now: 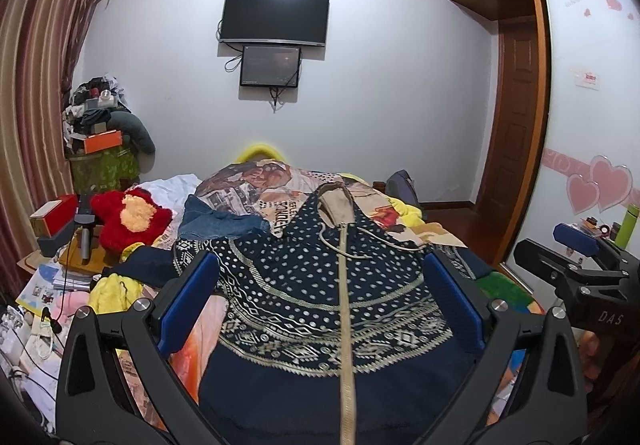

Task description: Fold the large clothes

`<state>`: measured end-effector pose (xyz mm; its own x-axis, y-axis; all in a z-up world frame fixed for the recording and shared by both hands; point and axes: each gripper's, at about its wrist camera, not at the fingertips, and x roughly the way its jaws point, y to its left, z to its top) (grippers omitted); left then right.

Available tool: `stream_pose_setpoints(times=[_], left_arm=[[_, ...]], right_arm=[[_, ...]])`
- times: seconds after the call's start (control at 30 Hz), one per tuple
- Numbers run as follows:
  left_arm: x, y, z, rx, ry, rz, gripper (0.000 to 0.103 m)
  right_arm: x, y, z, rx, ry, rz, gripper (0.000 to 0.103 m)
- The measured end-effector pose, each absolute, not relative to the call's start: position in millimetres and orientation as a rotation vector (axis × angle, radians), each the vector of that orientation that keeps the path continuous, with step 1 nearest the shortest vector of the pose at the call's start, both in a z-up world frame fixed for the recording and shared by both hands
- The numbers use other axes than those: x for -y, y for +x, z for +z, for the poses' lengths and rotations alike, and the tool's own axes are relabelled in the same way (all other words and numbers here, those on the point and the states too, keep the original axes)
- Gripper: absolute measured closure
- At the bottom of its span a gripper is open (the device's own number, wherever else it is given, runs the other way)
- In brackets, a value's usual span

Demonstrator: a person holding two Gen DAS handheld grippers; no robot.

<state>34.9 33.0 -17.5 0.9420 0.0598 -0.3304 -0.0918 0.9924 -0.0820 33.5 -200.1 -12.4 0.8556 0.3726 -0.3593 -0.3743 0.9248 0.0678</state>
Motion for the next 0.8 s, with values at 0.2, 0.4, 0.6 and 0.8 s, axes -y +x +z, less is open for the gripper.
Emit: stream_pose_setpoints(times=[0.2, 0.4, 0.6, 0.8], left_arm=[[-78.5, 82.0, -33.8, -0.393, -0.117, 0.119, 0.000], [-142.5, 149.0, -73.6, -0.529, -0.136, 0.242, 0.000], [-216.1, 194.4, -131.2, -0.668, -0.201, 0.362, 0.000], [-293.6, 218.6, -194.8, -0.780, -0.406, 0.394, 0.000]], right_arm=[[175.9, 81.3, -24.6, -0.417, -0.040, 0.385, 0.000], [140.8, 142.7, -44.2, -0.465, -0.079, 0.398, 0.000], [99.0, 219.2, -80.0, -0.575, -0.069, 0.470, 0.000], [56.1, 297.0, -139.0, -0.734, -0.119, 0.500, 0.000]])
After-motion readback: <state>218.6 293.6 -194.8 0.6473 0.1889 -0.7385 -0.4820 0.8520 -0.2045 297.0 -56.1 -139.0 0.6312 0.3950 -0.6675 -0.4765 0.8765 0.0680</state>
